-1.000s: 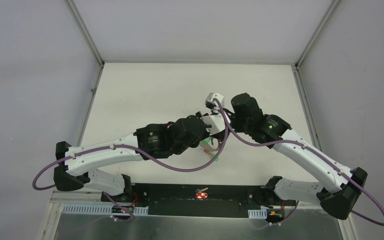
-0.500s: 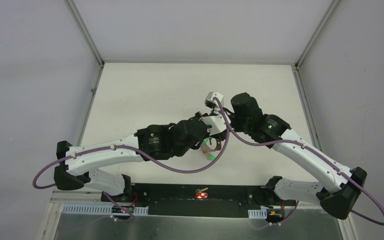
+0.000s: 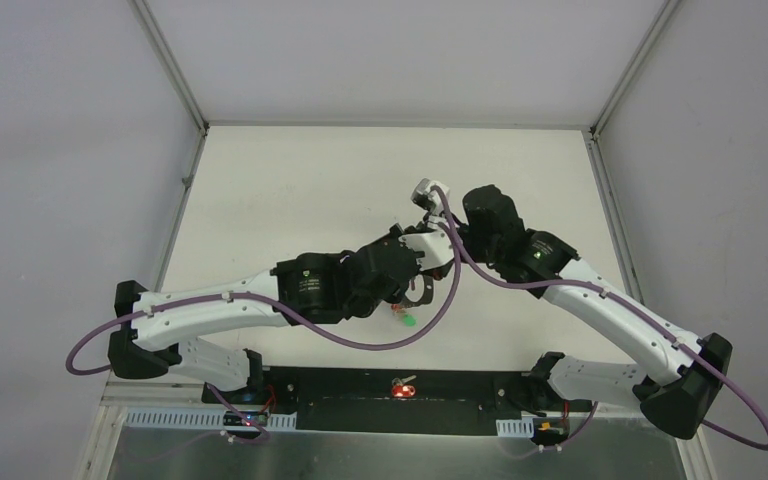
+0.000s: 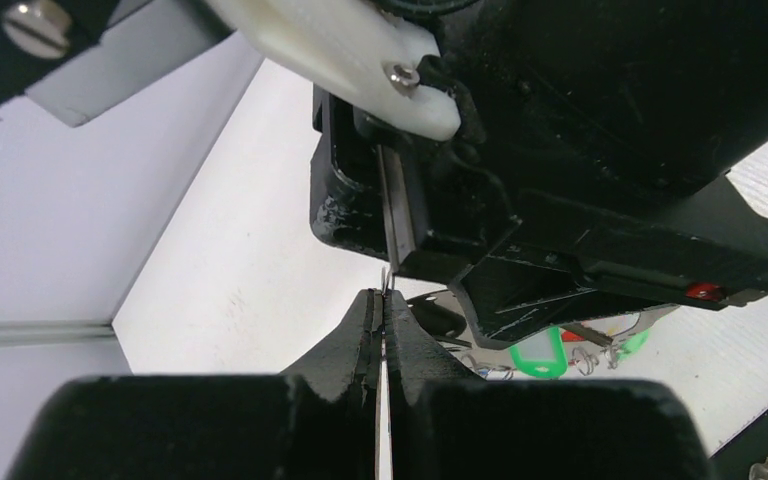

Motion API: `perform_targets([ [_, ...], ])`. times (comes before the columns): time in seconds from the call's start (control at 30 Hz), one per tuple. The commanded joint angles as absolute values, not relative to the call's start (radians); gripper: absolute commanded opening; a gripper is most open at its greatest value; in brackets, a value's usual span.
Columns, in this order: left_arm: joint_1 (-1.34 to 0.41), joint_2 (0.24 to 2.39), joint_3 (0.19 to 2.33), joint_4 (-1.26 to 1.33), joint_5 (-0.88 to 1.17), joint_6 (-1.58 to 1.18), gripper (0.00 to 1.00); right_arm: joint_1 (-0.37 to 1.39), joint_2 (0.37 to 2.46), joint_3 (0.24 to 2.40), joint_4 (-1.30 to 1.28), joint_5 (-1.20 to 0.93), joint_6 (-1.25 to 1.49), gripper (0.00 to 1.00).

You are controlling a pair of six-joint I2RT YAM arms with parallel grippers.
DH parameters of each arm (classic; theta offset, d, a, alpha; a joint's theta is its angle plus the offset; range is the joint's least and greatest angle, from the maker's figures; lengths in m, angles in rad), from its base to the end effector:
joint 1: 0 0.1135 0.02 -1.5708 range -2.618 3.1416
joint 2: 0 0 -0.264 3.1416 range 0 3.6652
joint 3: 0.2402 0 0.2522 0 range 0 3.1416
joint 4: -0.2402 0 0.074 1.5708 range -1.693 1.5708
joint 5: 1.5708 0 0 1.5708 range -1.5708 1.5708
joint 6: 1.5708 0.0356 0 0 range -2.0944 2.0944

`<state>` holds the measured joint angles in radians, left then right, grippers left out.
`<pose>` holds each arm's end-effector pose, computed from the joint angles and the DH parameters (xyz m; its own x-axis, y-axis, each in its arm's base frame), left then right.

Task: Put the keys on the keyring
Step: Adjust the keyring.

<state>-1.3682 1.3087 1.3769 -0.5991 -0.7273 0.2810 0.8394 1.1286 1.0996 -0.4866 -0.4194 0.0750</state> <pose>0.0793 -0.2682 0.3941 0.0731 0.6739 -0.7352 0.6204 0.5464 0.5626 0.1537 0.1930 0.3525 -0.3971 -0.3400 -0.8525 -0.8891 0.3729 0.2654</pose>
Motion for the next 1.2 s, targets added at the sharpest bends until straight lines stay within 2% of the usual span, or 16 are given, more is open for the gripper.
perform_targets([
  [0.0, -1.374, 1.262, 1.366, -0.506, -0.737, 0.281, 0.00, 0.845, 1.088, 1.108, -0.353, -0.487, 0.147, 0.00],
  [0.73, -1.375, 0.838, 0.919, -0.020, -0.650, 0.131, 0.00, 0.842, 1.062, 1.091, -0.282, -0.489, 0.230, 0.00],
  [1.17, -1.375, 0.871, 0.887, 0.076, -0.663, 0.123, 0.00, 0.842, 1.057, 1.095, -0.268, -0.507, 0.235, 0.00],
])
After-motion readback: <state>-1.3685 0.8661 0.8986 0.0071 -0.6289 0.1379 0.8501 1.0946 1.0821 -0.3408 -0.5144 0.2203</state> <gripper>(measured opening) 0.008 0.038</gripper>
